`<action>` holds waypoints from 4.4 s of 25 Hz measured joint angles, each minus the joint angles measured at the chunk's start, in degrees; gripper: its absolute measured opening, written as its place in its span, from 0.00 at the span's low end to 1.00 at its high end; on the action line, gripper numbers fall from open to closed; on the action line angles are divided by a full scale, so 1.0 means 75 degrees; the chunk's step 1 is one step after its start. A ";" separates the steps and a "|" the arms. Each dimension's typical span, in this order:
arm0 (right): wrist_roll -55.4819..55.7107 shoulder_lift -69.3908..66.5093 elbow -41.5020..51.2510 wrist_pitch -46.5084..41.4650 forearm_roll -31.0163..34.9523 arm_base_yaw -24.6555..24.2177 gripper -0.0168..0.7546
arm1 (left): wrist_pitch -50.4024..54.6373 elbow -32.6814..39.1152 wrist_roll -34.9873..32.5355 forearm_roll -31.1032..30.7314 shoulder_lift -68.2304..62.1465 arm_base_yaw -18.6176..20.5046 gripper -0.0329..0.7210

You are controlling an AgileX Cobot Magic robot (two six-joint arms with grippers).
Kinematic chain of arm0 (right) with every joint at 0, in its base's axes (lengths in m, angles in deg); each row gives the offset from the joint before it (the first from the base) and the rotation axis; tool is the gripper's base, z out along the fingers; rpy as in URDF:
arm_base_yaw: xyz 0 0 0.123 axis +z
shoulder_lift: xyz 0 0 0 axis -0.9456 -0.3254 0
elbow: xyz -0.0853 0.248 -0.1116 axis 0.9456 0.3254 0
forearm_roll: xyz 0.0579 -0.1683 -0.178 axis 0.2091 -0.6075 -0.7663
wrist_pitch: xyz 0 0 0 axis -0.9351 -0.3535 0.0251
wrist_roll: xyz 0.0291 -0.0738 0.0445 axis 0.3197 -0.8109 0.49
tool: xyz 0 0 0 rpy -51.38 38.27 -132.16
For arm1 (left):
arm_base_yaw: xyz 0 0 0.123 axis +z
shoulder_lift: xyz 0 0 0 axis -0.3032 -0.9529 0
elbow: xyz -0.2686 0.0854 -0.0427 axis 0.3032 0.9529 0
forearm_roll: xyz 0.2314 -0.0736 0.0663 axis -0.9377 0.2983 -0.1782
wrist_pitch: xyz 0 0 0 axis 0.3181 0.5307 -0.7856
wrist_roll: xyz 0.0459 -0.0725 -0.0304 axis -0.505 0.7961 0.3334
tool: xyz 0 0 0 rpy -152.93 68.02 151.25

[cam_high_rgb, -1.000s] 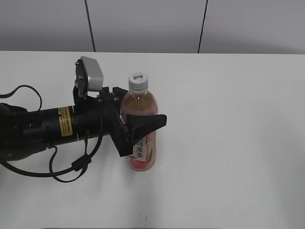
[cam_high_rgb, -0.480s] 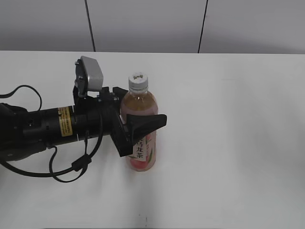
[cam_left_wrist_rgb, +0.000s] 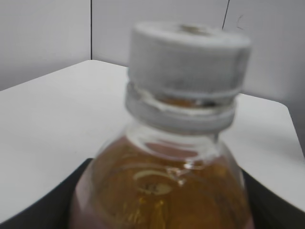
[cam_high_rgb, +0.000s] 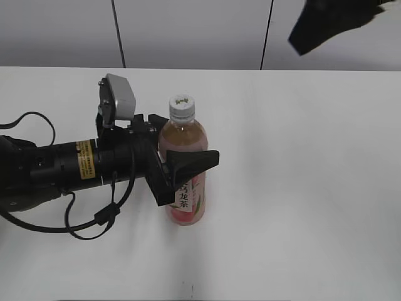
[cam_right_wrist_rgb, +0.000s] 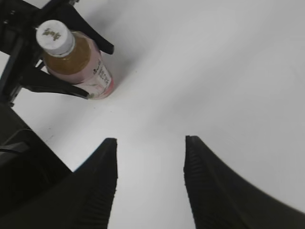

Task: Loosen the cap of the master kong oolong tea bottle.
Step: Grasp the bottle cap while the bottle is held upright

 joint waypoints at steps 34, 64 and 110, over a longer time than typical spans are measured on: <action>0.4386 -0.3514 -0.2296 -0.0087 -0.0671 0.2202 0.64 | -0.0003 0.0000 0.0000 0.0000 0.0000 0.0000 0.64; 0.4380 -0.3514 -0.1970 -0.0087 -0.0885 0.2202 0.56 | -0.0003 0.0000 0.0000 -0.0007 0.0000 0.0000 0.64; -0.5944 -0.3514 -0.1970 -0.0071 -0.0503 0.2195 0.38 | -0.0012 -0.0006 -0.0057 -0.0094 0.0000 0.0000 0.64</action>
